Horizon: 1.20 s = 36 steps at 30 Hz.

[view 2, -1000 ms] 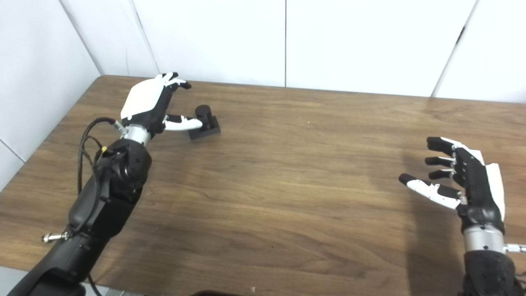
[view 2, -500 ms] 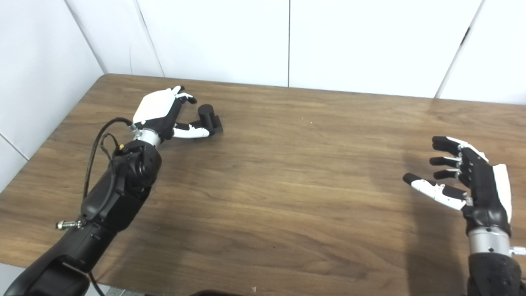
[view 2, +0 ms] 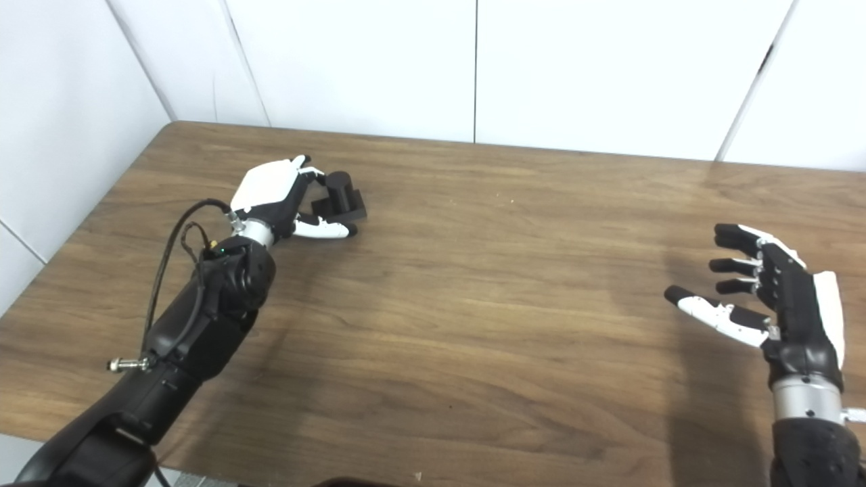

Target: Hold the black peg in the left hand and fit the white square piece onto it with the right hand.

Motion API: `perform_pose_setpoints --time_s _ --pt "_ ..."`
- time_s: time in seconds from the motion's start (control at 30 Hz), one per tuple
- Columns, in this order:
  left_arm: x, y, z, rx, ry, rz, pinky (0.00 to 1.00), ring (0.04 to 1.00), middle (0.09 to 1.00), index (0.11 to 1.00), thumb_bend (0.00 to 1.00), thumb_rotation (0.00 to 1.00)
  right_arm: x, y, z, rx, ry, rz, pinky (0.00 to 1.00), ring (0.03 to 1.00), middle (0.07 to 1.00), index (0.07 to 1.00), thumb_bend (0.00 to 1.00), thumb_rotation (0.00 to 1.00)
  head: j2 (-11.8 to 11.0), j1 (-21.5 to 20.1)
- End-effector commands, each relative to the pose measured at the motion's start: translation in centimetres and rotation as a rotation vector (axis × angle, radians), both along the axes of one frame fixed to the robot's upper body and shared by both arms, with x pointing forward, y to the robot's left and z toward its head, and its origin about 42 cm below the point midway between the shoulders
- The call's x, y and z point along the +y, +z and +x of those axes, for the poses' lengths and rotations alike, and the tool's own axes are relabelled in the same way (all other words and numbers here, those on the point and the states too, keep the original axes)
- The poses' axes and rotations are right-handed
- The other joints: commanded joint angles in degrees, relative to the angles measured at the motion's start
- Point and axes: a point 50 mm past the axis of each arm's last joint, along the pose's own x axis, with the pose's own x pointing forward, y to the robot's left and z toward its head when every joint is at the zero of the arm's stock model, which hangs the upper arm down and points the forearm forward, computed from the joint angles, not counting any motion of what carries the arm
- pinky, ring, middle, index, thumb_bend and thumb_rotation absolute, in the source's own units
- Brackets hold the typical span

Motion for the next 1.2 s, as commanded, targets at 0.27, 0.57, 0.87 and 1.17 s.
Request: perform_pose_setpoints --time_s 0.27,0.57,0.87,1.17 --pt "0.0 1.8 1.5 -0.098 -0.021 -0.027 0.97 1.0 0.986 0.718 0.89 0.5 0.1 2.2 0.1 -0.08 0.012 -0.026 0.55 0.664 0.755 0.735 0.64 0.0 0.1 -0.1" --pt "0.1 1.4 1.4 -0.098 -0.046 -0.089 0.99 0.997 0.928 0.569 0.82 0.39 0.0 2.5 0.0 -0.078 0.004 -0.017 0.55 0.667 0.756 0.732 0.63 0.0 0.5 -0.2" --pt "0.1 1.5 1.4 -0.096 -0.049 -0.076 0.99 0.972 0.885 0.454 0.8 0.34 0.0 2.6 0.2 -0.079 0.009 -0.016 0.56 0.673 0.759 0.737 0.62 0.0 0.7 0.1" --pt "0.2 1.6 1.2 -0.102 -0.059 -0.075 1.0 0.966 0.877 0.48 0.52 0.09 0.0 2.8 0.2 -0.069 0.004 -0.017 0.58 0.691 0.778 0.747 0.61 0.0 1.0 0.1"
